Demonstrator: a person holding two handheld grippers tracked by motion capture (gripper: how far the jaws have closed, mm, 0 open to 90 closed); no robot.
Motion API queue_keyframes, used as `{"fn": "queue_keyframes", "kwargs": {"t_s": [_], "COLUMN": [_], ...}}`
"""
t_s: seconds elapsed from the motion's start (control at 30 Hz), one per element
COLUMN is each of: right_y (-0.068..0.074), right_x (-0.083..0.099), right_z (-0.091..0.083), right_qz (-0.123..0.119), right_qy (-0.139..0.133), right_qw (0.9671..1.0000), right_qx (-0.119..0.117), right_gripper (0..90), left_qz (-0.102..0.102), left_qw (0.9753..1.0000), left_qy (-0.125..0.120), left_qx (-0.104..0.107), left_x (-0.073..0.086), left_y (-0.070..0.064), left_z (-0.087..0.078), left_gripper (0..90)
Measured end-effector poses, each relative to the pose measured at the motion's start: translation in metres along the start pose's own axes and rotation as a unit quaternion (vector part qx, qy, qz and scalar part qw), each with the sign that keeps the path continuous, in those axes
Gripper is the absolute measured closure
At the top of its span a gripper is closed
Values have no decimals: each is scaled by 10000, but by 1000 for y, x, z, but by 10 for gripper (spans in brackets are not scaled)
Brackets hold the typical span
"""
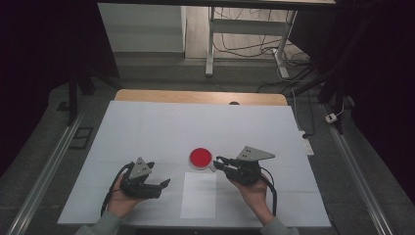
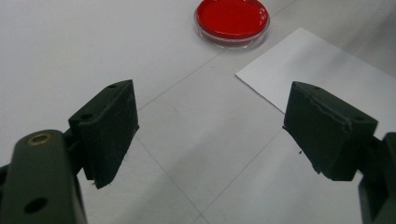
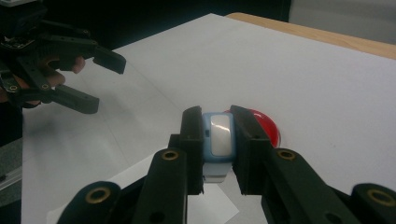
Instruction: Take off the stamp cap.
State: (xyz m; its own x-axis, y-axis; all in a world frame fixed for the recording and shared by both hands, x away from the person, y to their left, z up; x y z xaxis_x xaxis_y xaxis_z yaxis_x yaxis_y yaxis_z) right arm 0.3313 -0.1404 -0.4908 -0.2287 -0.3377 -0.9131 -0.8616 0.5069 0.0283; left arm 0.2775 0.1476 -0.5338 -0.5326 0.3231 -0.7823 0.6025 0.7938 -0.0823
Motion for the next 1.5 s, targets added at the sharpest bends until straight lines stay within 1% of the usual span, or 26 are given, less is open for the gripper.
{"fn": "queue_keyframes", "kwargs": {"t_s": [0.5, 0.67, 0.9, 0.97, 1.03, 1.5], "right_y": [2, 2, 2, 3, 3, 4], "right_x": [-1, 0, -1, -1, -1, -1], "right_z": [1, 1, 1, 1, 2, 4], "right_qz": [-10, -13, -3, 30, 40, 31], "right_qy": [-6, -4, -29, -43, -77, -79], "right_qw": [10000, 10000, 10000, 10000, 9999, 9999], "right_qx": [-19, -26, -24, -59, -55, -53], "right_gripper": [751, 750, 751, 751, 750, 750], "left_qz": [156, 175, 276, 289, 316, 434], "left_qw": [9999, 9997, 9994, 9993, 9992, 9987], "left_qy": [-8, -37, -20, -33, -40, -60], "left_qx": [70, 149, 192, 217, 226, 262], "left_x": [-12, -17, -24, -26, -28, -36], "left_y": [-11, -16, -23, -25, -26, -35], "left_z": [12, 16, 24, 26, 27, 37], "left_gripper": [185, 184, 183, 183, 184, 184]}}
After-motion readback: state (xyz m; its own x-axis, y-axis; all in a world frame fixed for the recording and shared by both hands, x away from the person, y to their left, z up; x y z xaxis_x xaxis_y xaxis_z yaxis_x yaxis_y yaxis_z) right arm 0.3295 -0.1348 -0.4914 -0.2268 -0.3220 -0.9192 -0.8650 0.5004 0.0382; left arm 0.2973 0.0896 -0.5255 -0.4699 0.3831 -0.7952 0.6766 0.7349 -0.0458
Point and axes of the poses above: each handheld gripper's, and its own axes: z roughly forward along the jaws, x roughly out of its underside, y roughly to its left, the point moved 4 cm from there along z, roughly forward along the jaws, and after that the axes turned 5 degrees about -z, right-handed, at the moved point
